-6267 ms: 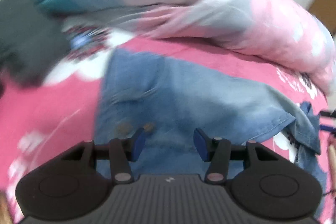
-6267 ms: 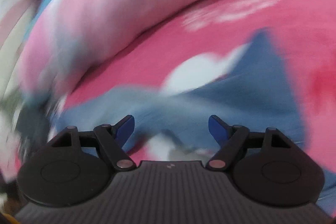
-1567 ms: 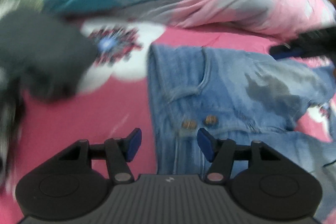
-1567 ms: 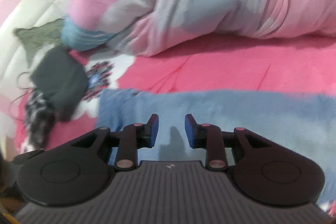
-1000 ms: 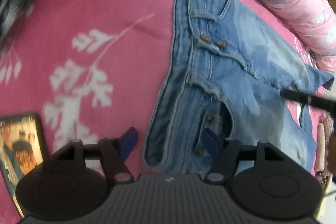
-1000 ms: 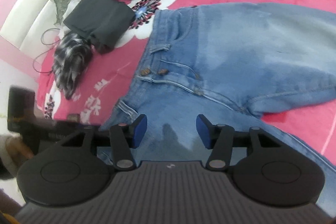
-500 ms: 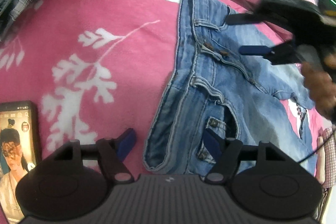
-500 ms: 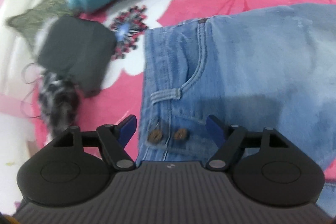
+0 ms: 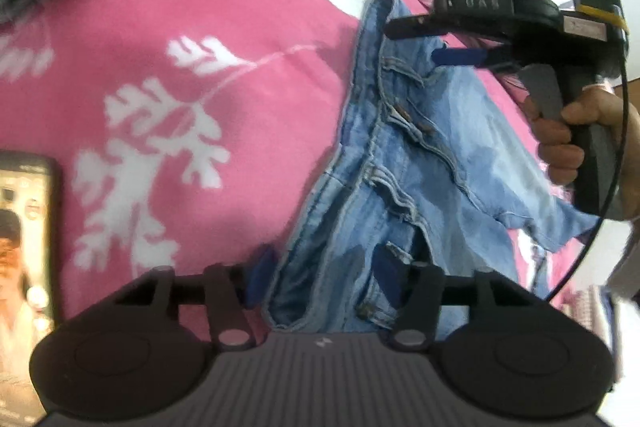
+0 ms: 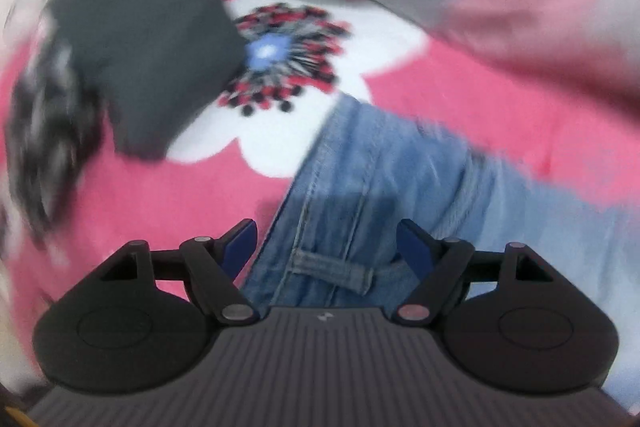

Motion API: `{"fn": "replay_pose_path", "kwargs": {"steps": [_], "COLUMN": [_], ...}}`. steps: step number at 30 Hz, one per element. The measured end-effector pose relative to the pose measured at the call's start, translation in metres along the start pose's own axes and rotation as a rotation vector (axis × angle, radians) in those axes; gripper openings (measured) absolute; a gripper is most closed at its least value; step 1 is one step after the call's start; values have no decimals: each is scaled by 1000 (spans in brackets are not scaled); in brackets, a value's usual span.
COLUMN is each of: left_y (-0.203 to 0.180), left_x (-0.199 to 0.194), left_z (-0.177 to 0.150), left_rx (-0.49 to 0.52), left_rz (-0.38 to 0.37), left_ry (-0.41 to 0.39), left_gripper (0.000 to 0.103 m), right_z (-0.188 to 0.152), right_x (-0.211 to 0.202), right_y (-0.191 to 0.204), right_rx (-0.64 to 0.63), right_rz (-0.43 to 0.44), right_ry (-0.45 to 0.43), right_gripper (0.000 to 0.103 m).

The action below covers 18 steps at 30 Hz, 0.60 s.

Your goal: Fold clothes

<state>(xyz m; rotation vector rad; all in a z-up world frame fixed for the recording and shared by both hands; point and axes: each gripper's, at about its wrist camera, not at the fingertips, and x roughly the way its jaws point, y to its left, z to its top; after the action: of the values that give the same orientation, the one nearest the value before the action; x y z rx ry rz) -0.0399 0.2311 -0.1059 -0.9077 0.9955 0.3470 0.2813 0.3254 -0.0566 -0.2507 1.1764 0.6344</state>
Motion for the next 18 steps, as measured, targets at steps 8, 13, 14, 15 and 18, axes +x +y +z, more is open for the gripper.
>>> {"fn": "replay_pose_path", "kwargs": {"steps": [8, 13, 14, 15, 18], "left_y": [-23, -36, -37, -39, -42], "left_x": [-34, -7, -1, 5, 22], "left_z": [1, 11, 13, 14, 15], "left_rx": [17, -75, -99, -118, -143], "left_rz": [17, -104, -120, -123, -52], "left_ry": [-167, -86, -74, -63, -26], "left_gripper": [42, 29, 29, 29, 30], "right_z": [-3, -10, -10, -12, -12], "right_x": [-16, -1, 4, 6, 7], "right_y": [20, 26, 25, 24, 21], "right_rx": [-514, -704, -732, -753, -774], "right_rz": [45, 85, 86, 88, 122], "right_ry": [-4, 54, 72, 89, 96], "right_gripper": [61, 53, 51, 48, 45]}}
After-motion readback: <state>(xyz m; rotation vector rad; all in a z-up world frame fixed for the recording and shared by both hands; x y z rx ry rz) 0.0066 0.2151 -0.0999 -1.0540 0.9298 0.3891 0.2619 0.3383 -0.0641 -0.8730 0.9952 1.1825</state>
